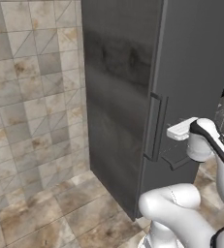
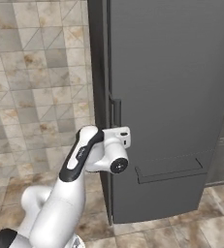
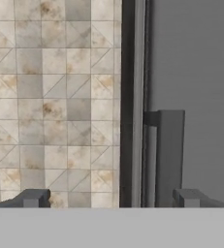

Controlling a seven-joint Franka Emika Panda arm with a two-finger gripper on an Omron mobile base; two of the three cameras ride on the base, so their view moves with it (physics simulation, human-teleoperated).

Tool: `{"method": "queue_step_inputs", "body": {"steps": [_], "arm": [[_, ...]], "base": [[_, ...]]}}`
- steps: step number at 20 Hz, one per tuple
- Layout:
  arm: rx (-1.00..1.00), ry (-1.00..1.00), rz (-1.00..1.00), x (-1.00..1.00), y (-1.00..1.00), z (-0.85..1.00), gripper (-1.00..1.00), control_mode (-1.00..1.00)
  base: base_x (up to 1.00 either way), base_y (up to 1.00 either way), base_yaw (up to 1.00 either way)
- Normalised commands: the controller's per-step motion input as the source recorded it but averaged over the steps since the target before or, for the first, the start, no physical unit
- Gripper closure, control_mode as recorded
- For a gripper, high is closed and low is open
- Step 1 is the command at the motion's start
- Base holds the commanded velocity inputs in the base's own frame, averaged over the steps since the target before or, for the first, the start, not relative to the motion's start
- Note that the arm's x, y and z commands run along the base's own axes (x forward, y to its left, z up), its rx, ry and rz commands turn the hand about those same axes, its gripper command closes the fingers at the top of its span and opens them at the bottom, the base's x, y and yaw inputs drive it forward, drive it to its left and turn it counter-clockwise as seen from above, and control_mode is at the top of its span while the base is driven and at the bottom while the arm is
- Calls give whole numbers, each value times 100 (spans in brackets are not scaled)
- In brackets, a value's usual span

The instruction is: Open the fridge, grab two sodas, and place both sodas inside the bowl with ice on the dining counter.

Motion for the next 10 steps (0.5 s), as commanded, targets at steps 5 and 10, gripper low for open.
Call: {"method": "queue_step_inputs", "body": {"steps": [5,10], "arm": [[0,0,0,16,0,0,-100,-100],[0,0,0,23,0,0,-100,-100]], "base": [[0,0,0],[0,0,0]]}}
